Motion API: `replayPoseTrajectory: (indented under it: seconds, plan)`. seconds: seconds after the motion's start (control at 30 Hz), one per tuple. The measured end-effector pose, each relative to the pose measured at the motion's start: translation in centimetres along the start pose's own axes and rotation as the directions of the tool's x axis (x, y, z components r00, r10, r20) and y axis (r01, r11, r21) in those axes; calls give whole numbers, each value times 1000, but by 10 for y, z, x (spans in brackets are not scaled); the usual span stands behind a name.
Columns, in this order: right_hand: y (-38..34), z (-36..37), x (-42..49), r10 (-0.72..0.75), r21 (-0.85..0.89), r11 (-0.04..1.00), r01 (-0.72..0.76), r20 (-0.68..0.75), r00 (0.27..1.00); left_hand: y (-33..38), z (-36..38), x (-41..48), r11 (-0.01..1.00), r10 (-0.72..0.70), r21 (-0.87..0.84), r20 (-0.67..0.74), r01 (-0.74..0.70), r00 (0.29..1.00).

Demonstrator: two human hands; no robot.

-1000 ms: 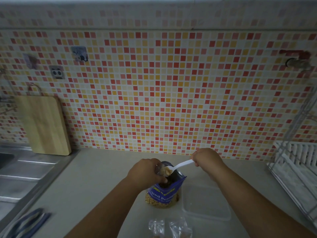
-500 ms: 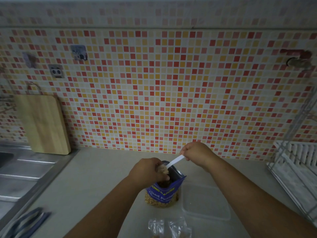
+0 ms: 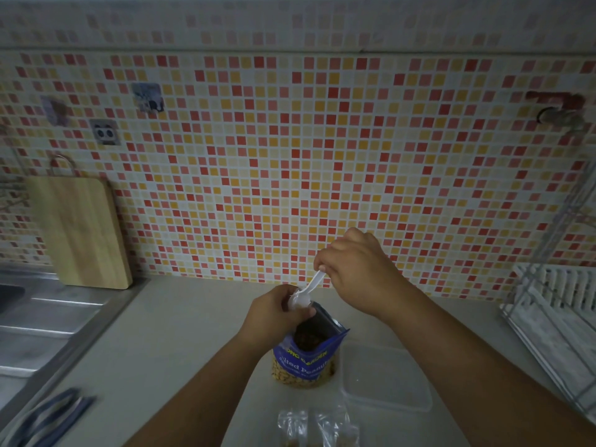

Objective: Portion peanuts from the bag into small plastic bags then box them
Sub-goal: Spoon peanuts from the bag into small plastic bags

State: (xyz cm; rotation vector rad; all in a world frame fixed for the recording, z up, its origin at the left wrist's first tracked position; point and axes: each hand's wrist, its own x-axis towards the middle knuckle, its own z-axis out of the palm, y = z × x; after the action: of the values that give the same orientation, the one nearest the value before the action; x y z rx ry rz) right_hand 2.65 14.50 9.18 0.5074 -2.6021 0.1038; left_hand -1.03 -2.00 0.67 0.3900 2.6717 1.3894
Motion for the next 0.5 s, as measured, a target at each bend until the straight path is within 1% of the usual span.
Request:
replayPoseTrajectory:
  seconds: [0.13, 0.27, 0.4, 0.5]
  plan:
    - [3, -1, -4, -14, -33, 999, 13, -7, 1000, 1, -1, -2, 1000, 5, -10, 12, -5, 1000]
    - [9, -10, -11, -1, -96, 995, -13, -140, 990, 1, -3, -4, 997, 5, -73, 12, -4, 1000]
    - [18, -17, -14, 78, -73, 993, -94, -200, 977, -1, -5, -5, 988, 5, -157, 22, -1, 1000]
    - [24, -18, -18, 193, -67, 974, -215, -239, 952, -3, -5, -6, 974, 0, -227, 35, 8, 999]
